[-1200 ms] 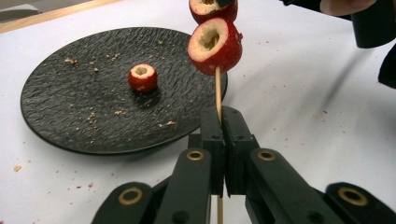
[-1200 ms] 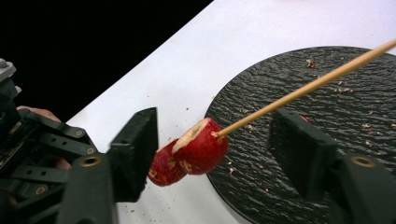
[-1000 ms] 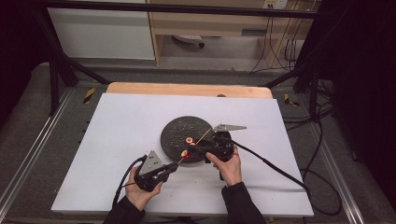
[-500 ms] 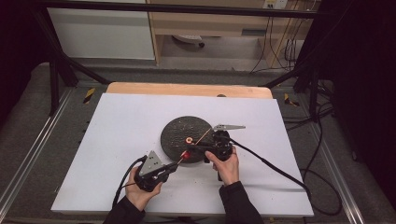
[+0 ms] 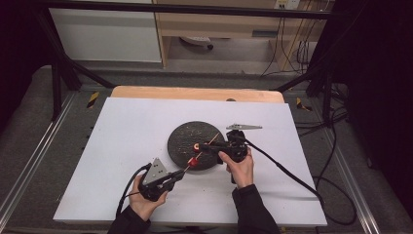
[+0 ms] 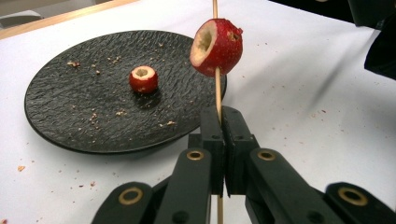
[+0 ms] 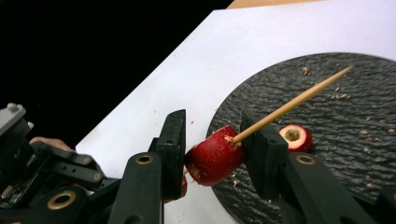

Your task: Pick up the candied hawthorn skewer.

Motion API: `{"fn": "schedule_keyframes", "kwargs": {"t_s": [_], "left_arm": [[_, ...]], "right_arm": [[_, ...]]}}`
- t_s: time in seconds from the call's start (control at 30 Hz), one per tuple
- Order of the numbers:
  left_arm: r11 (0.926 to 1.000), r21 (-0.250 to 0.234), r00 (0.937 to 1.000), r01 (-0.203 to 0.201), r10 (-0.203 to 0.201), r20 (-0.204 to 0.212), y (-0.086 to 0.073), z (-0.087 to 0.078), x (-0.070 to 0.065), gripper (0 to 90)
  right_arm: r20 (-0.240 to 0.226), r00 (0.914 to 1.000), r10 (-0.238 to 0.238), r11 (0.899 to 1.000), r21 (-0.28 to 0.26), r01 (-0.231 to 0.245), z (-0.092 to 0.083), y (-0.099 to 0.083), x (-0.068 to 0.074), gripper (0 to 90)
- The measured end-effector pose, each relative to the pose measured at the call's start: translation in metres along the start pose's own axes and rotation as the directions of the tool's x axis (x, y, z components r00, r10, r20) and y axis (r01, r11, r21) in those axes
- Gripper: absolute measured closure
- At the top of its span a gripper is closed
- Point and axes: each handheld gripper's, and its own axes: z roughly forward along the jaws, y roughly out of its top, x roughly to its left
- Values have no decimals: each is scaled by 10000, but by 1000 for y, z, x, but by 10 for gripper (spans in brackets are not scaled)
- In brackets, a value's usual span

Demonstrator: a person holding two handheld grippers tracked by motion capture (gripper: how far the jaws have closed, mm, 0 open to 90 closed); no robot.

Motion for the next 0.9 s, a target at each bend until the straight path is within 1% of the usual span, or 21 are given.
{"fn": "schedule_keyframes", "kwargs": {"t_s": [0.13, 0.17, 0.43, 0.8, 0.87, 0.9], "left_arm": [[10000, 26, 10000, 15, -15, 2, -2, -2, 1, 878], [10000, 32, 10000, 8, -8, 0, -3, -2, 2, 879], [10000, 89, 10000, -1, 1, -2, -8, -7, 4, 879], [9996, 268, 10000, 27, -26, -36, -15, -13, 8, 879], [9997, 243, 10000, 49, -47, -74, -16, -15, 10, 878], [9997, 214, 9999, 85, -83, -91, -15, -16, 11, 879]], "right_arm": [[79, 9999, 81, 9999, -135, -80, -3, 5, -2, 626], [168, 9998, 108, 9997, -216, -105, -5, 9, -4, 627], [391, 9990, 239, 9983, -536, -218, -15, 22, -11, 628], [890, 9950, 456, 9942, -1012, -365, -27, 40, -23, 628], [967, 9942, 477, 9934, -1082, -372, -29, 42, -25, 628], [1080, 9931, 461, 9934, -1092, -343, -29, 44, -27, 628]]}}
